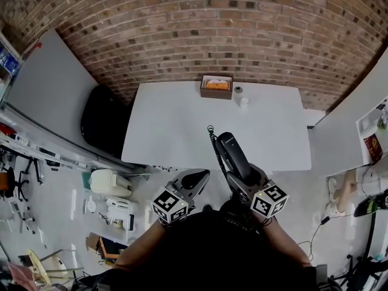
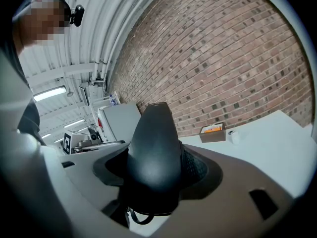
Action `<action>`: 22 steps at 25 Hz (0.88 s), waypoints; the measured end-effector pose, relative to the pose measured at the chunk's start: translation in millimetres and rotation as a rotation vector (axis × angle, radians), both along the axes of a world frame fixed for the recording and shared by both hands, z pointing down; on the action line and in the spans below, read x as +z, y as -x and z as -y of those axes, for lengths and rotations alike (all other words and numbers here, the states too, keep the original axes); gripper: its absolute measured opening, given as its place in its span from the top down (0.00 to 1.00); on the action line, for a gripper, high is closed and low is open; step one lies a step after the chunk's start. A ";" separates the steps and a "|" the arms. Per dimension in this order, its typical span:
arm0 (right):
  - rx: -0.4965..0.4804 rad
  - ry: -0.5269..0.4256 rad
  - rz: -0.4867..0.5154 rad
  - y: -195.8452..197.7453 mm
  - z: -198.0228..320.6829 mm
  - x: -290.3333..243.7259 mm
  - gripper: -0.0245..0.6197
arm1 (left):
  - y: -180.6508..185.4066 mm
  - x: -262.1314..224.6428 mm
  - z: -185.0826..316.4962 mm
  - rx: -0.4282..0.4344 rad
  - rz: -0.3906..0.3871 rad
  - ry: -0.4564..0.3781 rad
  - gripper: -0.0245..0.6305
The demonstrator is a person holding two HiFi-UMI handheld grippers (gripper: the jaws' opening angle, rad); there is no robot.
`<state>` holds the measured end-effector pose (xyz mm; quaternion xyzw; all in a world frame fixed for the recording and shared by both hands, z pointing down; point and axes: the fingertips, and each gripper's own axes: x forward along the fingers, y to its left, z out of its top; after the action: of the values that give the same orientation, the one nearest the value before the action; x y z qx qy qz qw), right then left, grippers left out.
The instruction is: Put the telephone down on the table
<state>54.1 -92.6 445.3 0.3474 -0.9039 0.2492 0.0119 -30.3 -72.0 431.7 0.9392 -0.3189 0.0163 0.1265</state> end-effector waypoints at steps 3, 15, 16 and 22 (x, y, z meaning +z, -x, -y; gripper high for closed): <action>-0.031 0.001 0.004 -5.8 18.5 0.8 0.54 | -7.9 0.4 16.9 -0.025 0.007 -0.003 0.95; -0.129 -0.048 0.006 -75.1 113.1 -21.6 0.54 | -85.2 -12.3 111.3 -0.100 -0.002 -0.037 0.95; -0.129 -0.049 0.006 -83.1 119.2 -22.6 0.54 | -91.6 -13.1 117.7 -0.105 -0.003 -0.039 0.95; -0.105 -0.031 0.009 -118.5 144.9 -19.5 0.54 | -127.2 -8.0 144.8 -0.084 -0.015 -0.012 0.95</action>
<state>172.6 -237.5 425.7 0.2984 -0.9247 0.2360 0.0154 96.9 -216.8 423.8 0.9258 -0.3572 0.0020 0.1236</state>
